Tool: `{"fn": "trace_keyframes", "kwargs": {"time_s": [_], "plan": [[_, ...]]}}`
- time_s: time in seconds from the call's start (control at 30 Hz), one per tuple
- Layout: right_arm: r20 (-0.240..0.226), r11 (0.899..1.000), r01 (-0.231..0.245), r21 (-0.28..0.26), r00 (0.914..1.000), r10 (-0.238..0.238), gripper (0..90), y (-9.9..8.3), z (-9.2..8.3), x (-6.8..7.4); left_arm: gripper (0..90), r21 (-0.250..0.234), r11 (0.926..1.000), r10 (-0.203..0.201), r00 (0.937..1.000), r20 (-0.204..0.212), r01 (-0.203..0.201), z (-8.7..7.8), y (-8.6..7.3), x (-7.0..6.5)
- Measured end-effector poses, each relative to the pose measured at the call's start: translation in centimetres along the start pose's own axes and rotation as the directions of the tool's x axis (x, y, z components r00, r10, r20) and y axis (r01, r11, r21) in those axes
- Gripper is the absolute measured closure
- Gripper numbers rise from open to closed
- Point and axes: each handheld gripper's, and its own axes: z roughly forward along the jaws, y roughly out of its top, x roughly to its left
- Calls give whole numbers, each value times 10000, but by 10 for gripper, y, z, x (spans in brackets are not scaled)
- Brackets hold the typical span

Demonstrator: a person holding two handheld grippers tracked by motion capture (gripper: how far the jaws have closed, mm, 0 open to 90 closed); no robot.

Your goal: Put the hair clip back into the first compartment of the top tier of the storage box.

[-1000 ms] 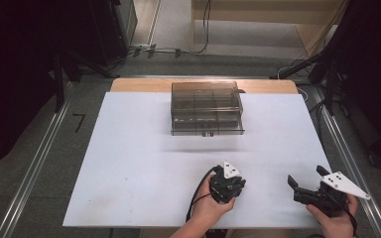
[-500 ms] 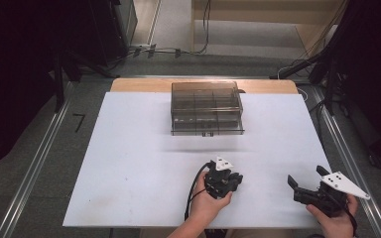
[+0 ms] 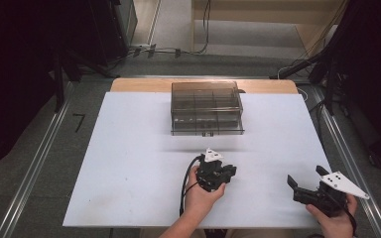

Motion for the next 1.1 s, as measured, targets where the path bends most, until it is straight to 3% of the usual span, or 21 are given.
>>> {"fn": "trace_keyframes", "kwargs": {"time_s": [1.1], "plan": [[9,10000,-79,20,10000,79,0,-1,2,-1,805,-400,9987,-332,9992,-207,323,-23,13,14]]}}
